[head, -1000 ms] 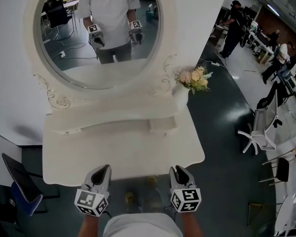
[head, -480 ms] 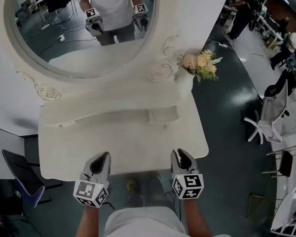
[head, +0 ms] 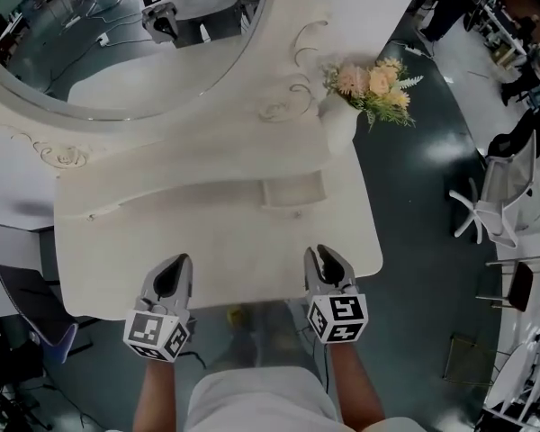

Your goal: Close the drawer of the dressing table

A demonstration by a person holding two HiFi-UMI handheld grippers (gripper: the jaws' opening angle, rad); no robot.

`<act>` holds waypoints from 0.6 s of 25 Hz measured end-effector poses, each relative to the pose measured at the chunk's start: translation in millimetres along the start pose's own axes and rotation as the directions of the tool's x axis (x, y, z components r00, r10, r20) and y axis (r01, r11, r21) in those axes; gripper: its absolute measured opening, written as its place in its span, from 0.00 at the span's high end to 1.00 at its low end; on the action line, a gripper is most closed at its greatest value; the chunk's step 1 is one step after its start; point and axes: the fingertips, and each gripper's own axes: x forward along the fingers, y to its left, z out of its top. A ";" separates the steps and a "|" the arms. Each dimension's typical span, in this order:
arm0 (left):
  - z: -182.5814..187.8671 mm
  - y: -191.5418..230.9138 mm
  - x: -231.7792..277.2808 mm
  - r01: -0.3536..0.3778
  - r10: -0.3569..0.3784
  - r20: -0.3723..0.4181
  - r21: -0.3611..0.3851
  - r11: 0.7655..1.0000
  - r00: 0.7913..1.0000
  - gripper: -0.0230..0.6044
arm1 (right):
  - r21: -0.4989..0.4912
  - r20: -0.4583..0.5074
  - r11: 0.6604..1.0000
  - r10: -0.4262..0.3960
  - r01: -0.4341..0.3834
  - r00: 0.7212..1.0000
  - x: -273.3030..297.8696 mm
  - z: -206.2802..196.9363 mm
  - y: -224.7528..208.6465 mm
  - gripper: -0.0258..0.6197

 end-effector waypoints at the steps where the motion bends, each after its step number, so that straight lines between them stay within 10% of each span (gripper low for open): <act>1: -2.1 1.3 3.8 0.000 0.000 -0.004 -0.007 1.000 1.000 0.97 | -0.004 -0.002 1.000 0.002 -0.002 1.000 5.0 -0.1 -0.8 0.85; 15: -41.1 -17.7 39.5 0.039 -0.041 -0.109 -0.016 0.999 0.993 0.97 | -0.031 -0.062 0.999 0.021 -0.022 0.998 58.9 -13.9 -15.2 0.85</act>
